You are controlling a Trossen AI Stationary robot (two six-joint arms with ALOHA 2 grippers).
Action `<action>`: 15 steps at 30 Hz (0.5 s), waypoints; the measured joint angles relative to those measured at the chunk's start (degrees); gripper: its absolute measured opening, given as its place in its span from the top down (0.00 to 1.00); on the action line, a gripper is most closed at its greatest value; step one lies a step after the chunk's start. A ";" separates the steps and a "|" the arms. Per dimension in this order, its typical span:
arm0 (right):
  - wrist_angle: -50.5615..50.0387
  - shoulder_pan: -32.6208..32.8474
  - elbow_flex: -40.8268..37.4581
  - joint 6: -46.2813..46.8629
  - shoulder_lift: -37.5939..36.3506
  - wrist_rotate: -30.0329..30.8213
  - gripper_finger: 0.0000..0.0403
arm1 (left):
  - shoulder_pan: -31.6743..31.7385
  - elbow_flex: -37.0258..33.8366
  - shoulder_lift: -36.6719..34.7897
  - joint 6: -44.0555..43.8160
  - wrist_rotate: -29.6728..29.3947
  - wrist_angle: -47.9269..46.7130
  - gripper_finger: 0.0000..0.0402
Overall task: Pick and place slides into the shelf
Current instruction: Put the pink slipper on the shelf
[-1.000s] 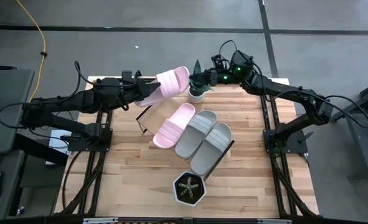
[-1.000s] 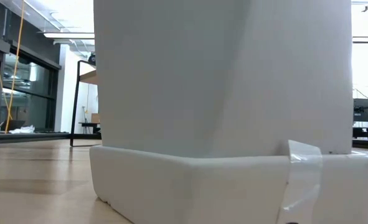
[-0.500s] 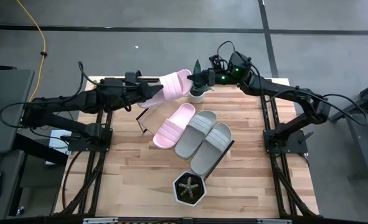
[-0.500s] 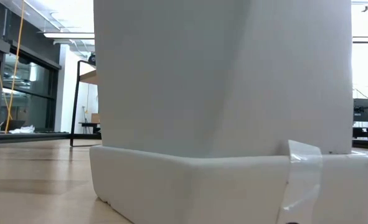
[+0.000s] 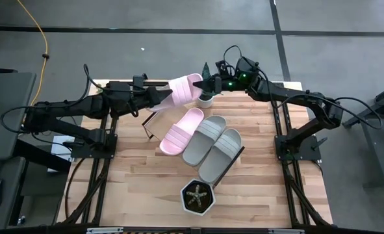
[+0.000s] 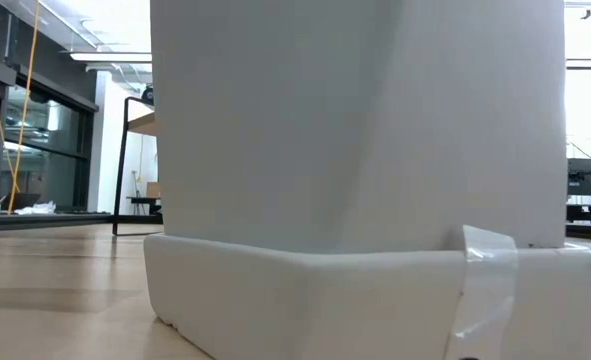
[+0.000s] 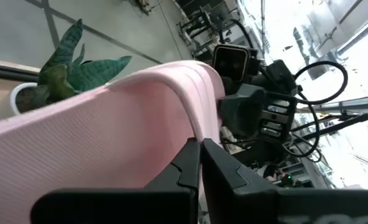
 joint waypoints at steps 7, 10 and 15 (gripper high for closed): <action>0.01 -0.15 0.00 -1.06 0.00 1.32 0.73 | 0.13 1.01 -0.02 2.73 -0.12 -1.43 1.00; -0.11 -0.15 0.00 -1.82 0.00 2.72 0.81 | 0.13 1.01 -0.17 3.26 -0.12 -1.57 1.00; -0.35 -0.15 0.00 -3.08 0.00 4.33 0.93 | 0.13 1.01 -0.26 3.29 -0.14 -1.54 1.00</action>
